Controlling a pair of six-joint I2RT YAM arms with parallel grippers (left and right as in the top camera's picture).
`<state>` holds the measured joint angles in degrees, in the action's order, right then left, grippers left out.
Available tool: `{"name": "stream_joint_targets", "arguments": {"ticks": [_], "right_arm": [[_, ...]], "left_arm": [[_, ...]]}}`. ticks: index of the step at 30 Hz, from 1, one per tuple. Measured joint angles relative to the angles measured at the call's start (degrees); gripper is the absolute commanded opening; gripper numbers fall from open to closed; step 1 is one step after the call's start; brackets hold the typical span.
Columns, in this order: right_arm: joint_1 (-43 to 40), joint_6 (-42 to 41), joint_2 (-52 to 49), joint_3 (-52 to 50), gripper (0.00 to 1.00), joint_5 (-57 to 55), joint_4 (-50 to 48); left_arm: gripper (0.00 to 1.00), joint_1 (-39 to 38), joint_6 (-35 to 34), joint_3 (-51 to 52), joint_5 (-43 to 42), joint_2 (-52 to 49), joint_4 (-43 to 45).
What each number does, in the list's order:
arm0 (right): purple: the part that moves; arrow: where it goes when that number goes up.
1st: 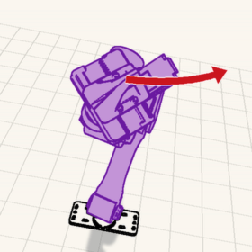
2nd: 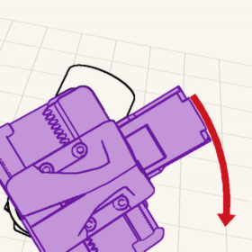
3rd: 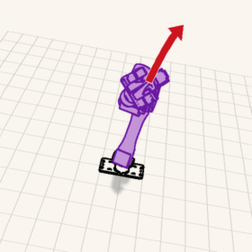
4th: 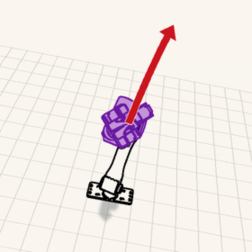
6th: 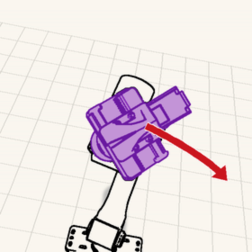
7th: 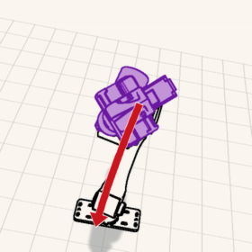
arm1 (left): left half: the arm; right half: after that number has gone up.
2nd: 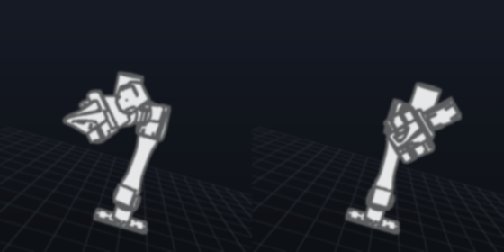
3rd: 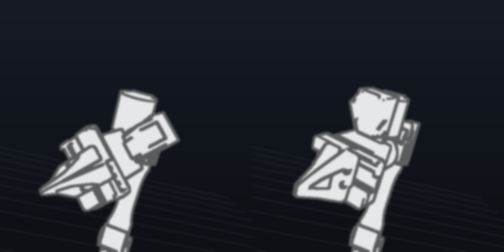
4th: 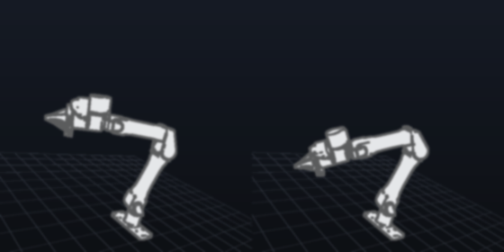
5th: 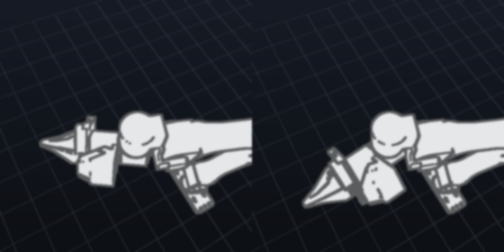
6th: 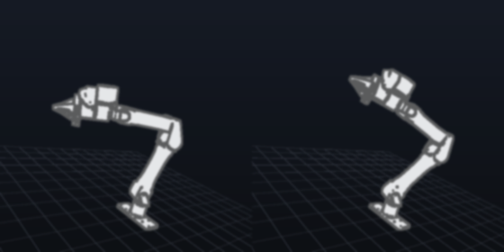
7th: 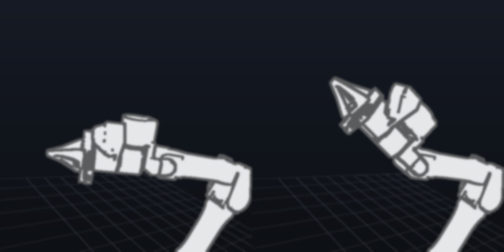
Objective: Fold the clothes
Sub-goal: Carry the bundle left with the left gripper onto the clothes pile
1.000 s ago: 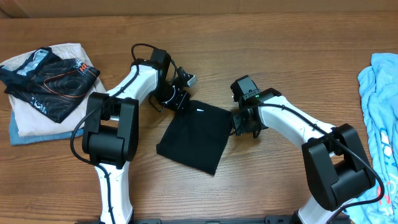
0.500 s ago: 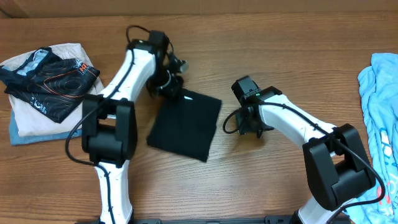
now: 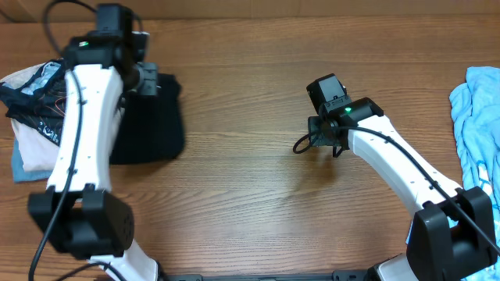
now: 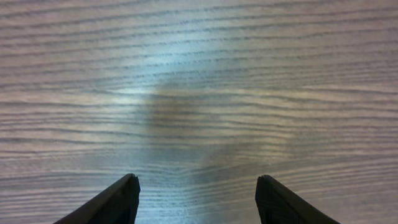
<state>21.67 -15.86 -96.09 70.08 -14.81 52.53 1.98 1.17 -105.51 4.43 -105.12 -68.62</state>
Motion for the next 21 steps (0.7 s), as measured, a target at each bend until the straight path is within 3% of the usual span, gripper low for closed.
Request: {"name": "stream_joint_targets", "arguments": {"ticks": [21], "right_arm": [[0.0,-0.02,0.04,0.0,0.64,-0.22,2.56]], "left_arm": [[0.04,14.8,0.04,-0.02,3.06,3.34,12.39]]}}
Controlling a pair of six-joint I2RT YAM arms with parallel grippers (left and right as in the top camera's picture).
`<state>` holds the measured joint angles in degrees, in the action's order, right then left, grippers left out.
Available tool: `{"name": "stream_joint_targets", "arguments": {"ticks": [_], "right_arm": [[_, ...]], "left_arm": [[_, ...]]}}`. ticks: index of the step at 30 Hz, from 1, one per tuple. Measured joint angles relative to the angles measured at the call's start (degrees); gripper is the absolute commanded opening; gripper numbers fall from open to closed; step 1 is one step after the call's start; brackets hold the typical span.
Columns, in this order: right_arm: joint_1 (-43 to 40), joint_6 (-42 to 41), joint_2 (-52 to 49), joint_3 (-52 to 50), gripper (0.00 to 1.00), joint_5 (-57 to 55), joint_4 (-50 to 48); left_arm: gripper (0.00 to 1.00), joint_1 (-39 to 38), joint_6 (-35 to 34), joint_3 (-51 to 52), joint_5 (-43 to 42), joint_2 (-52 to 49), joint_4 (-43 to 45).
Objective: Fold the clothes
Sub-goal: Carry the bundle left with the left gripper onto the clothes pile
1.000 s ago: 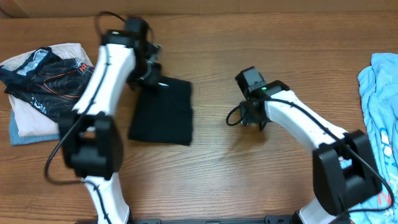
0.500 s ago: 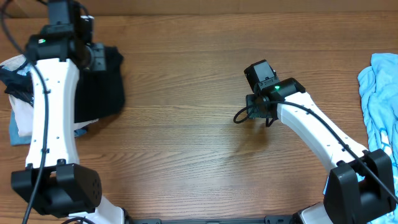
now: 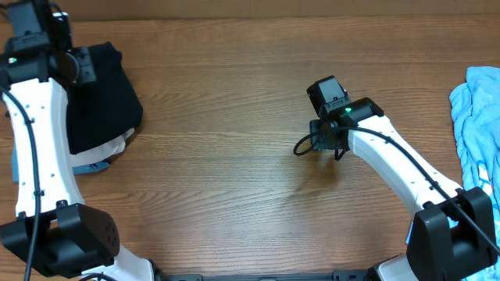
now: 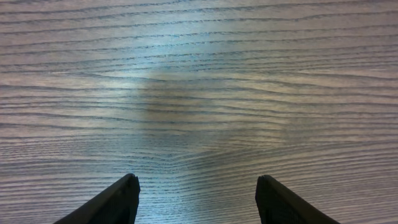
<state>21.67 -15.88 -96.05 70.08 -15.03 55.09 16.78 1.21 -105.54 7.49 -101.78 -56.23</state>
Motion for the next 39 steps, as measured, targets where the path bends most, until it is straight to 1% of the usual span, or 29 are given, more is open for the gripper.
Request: {"name": "stream_joint_targets", "arguments": {"ticks": [4,13,17,24,32,33,34,35,36,37,38,39], "right_arm": [[0.0,-0.02,0.0,0.0,0.64,0.04,0.07],[0.0,0.02,0.0,0.0,0.64,1.05,-0.04],[0.0,-0.02,0.0,0.0,0.64,1.29,-0.04],[0.02,0.0,0.0,0.0,0.64,1.33,-0.04],[0.0,0.0,0.0,0.0,0.64,1.36,-0.02],[0.0,0.0,0.0,0.0,0.64,1.42,-0.02],[0.0,0.0,0.0,0.0,0.64,1.55,-0.02],[0.0,-0.02,0.0,0.0,0.64,1.64,-0.02],[0.0,-0.02,0.0,0.0,0.64,1.73,-0.02],[0.0,0.0,0.0,0.0,0.64,1.75,-0.02],[0.0,-0.02,0.0,0.0,0.64,1.77,-0.02],[0.0,0.0,0.0,0.0,0.66,1.77,-0.07]], "left_arm": [[0.05,3.26,0.0,-0.02,-0.42,0.0,3.3],[0.06,10.56,-0.02,-0.04,-4.57,-0.04,10.88],[0.06,12.94,0.0,-0.48,-5.25,-1.42,11.76],[0.08,15.26,-0.02,-0.63,-5.57,-7.41,12.13],[0.04,16.41,-0.02,-0.63,-5.55,-10.73,12.79],[0.08,16.52,-0.02,-0.66,-5.55,-11.08,13.09],[0.2,16.65,-0.02,-0.66,-5.57,-11.45,13.42],[0.41,16.81,-0.04,-0.66,-5.55,-11.89,13.79],[0.63,17.05,0.04,-0.66,-5.55,-12.26,13.99],[0.93,17.38,-0.02,-0.66,-5.53,-12.66,14.34],[1.0,17.62,-0.02,-0.66,-5.51,-12.79,14.62],[1.0,18.05,-0.02,-0.66,-5.42,-12.83,14.95]]}}
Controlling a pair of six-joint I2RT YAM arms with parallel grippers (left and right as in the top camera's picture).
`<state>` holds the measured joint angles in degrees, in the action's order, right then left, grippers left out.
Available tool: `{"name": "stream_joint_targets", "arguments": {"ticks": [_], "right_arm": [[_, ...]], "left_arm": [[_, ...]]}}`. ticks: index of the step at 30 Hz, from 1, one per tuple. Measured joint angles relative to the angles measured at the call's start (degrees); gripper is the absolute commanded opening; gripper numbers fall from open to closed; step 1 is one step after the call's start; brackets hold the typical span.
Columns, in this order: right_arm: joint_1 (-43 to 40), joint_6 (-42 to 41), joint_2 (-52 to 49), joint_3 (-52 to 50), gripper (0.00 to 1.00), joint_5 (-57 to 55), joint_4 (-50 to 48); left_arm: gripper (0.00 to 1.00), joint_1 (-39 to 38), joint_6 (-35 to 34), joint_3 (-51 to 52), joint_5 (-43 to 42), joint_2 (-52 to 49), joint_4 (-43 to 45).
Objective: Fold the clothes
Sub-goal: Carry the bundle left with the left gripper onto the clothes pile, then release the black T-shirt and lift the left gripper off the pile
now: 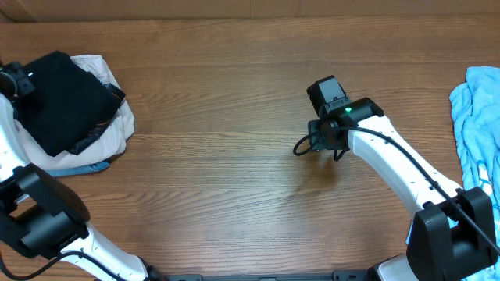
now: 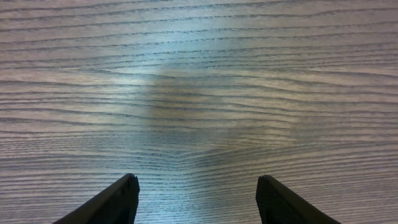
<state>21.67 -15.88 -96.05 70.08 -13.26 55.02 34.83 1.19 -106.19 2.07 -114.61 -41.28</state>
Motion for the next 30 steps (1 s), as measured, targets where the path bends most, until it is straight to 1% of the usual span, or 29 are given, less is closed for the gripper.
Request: {"name": "stream_joint_targets", "arguments": {"ticks": [9,13,16,17,20,25,30], "right_arm": [[0.0,-0.17,0.0,0.0,0.7,0.42,0.02],[0.0,-0.17,0.0,0.0,0.81,0.42,-0.15],[0.0,-0.24,0.0,0.0,0.89,0.9,-0.28],[0.0,-0.26,0.0,0.0,0.9,1.22,-0.46],[0.0,-0.26,0.0,0.0,1.0,2.8,-2.14],[0.02,-0.42,0.0,0.0,1.0,4.74,-7.89],[0.0,-0.44,0.0,0.02,1.0,5.51,-17.2]], "left_arm": [[1.0,4.98,-3.02,-0.15,4.07,0.0,-0.31],[1.0,4.98,-3.43,-0.15,3.48,1.11,-0.52],[1.0,3.63,-3.87,-0.15,0.7,3.93,-1.07],[1.0,2.93,-3.91,-0.15,-0.24,5.16,-1.2],[1.0,-0.26,-4.04,-0.2,-2.82,9.44,-1.9],[1.0,-8.92,-2.95,-1.05,-5.03,14.14,-4.61],[1.0,-19.21,-2.29,-1.11,-6.03,14.53,-9.27]]}}
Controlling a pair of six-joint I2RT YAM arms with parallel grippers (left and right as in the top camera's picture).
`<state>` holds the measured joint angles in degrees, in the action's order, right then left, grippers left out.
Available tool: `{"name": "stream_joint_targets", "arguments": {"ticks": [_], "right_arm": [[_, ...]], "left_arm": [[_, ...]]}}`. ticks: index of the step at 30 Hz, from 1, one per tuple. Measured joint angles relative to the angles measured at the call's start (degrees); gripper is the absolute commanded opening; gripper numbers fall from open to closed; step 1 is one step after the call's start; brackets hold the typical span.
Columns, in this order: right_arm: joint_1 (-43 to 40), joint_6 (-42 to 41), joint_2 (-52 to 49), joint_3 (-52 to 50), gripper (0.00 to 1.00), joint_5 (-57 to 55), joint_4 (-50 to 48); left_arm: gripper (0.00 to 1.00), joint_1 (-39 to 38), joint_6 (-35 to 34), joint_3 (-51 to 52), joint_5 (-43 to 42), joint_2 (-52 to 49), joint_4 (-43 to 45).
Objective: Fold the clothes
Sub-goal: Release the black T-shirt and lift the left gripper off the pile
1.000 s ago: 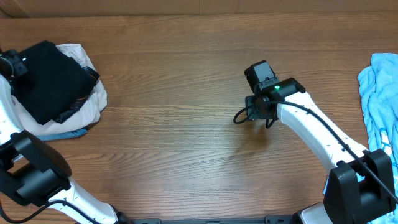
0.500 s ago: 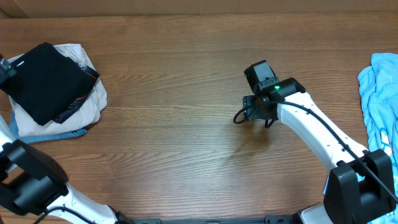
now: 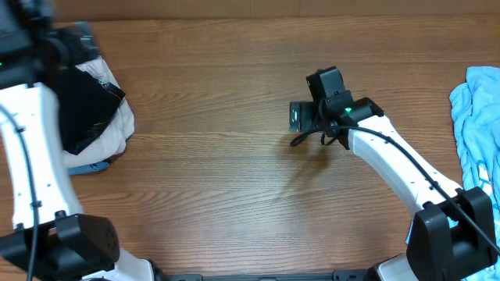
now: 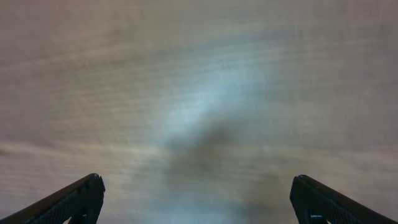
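A folded black garment (image 3: 87, 109) lies on top of a pile of white and blue clothes (image 3: 117, 131) at the table's left edge. My left arm reaches over that pile, and my left gripper (image 3: 78, 37) is blurred at the far left corner, so its jaws cannot be read. My right gripper (image 3: 295, 117) hangs over the bare wood in the middle of the table. In the right wrist view the right gripper (image 4: 198, 200) is open wide, with nothing but blurred wood between its fingers (image 4: 81, 198).
A heap of crumpled light blue clothes (image 3: 478, 117) lies at the right edge of the wooden table (image 3: 219, 187). My right arm runs from the front right corner toward the middle.
My right gripper has opened wider and its wrist has shifted, and its view is now blurred. My left arm has moved from the table's left edge to over the pile. The black garment stays on the pile.
At first my left gripper held the folded black garment on the table beside the pile. Then the garment was farther left, partly over the pile. Later it lay on top of the pile, where it still lies. My right gripper stayed open over the middle throughout.
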<state>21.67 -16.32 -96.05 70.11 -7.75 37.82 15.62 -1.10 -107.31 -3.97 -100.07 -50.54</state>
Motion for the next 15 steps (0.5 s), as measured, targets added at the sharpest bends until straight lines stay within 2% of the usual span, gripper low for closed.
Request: {"name": "stream_joint_targets", "arguments": {"ticks": [6,9,15], "right_arm": [[-0.61,0.31,0.0,2.54,1.0,0.13,-3.52],[-1.81,2.47,0.0,7.26,1.0,0.15,0.39],[-5.46,4.66,3.63,14.62,1.0,0.0,11.82]], "left_arm": [[1.0,-11.13,0.04,0.0,-0.57,-0.02,-5.33],[1.0,-14.97,0.04,0.0,-0.5,-0.02,-9.4],[1.0,-17.51,-0.07,0.0,-0.44,-0.02,-25.4]]}}
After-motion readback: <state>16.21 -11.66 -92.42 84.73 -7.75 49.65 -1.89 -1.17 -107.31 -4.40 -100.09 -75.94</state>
